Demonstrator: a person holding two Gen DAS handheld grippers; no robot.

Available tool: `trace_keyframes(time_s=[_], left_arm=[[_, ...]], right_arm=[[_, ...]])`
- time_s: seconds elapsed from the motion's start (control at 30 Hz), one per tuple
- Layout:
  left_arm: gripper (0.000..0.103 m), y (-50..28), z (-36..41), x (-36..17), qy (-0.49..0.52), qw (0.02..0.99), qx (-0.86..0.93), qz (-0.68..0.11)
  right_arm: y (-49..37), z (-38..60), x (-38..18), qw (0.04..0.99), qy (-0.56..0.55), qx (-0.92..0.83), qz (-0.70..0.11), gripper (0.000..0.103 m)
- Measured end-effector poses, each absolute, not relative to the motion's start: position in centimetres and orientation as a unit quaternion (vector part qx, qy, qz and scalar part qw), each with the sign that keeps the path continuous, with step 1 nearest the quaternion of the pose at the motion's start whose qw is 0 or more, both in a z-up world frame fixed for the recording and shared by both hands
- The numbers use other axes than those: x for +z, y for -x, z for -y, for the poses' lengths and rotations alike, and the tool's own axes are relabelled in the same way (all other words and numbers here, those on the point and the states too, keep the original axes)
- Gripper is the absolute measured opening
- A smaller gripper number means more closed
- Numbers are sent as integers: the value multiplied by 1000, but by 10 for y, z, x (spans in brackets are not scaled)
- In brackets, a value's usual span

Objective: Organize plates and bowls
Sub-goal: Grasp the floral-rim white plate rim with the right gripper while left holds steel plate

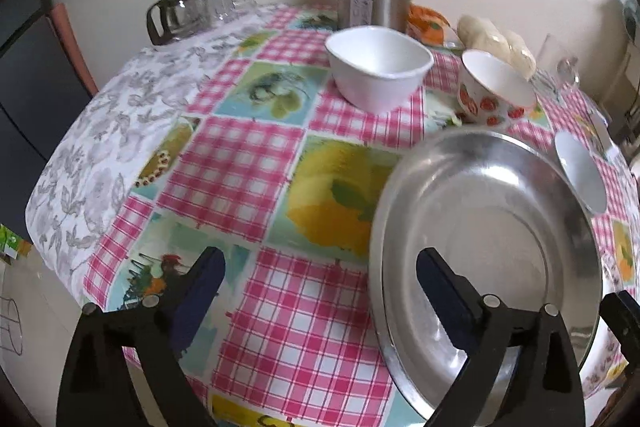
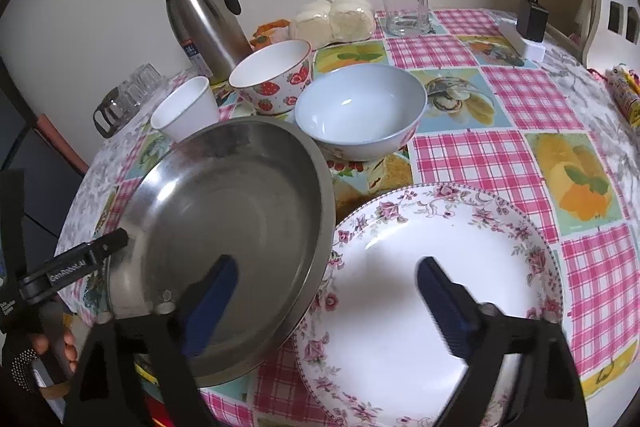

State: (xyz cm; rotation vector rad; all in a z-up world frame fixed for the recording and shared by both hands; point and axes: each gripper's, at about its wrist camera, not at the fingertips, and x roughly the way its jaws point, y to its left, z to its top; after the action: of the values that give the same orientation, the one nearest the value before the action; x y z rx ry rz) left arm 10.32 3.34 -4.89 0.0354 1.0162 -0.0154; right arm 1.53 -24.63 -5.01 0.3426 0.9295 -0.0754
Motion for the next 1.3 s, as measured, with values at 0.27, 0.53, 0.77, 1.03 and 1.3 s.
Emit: trace_keyframes(time_s=[0.27, 0.53, 0.77, 1.03, 1.3], left_arm=[[100, -95, -15, -26, 5, 889, -50, -455], [100, -65, 35, 5, -3, 907, -99, -410], [100, -32, 94, 12, -43, 897, -194, -395], [100, 3, 148, 3, -54, 849, -290, -438], [100, 5, 154, -7, -43, 833, -299, -464]], right_arm=[[-5, 267, -39, 889, -155, -73, -424, 103], [19, 306, -25, 900, -130, -138, -393, 103], [46, 352, -24, 898, -176, -162, -369, 103], [57, 389, -57, 854, -267, -151, -420, 95], [52, 391, -84, 826, -291, -133, -464, 42]])
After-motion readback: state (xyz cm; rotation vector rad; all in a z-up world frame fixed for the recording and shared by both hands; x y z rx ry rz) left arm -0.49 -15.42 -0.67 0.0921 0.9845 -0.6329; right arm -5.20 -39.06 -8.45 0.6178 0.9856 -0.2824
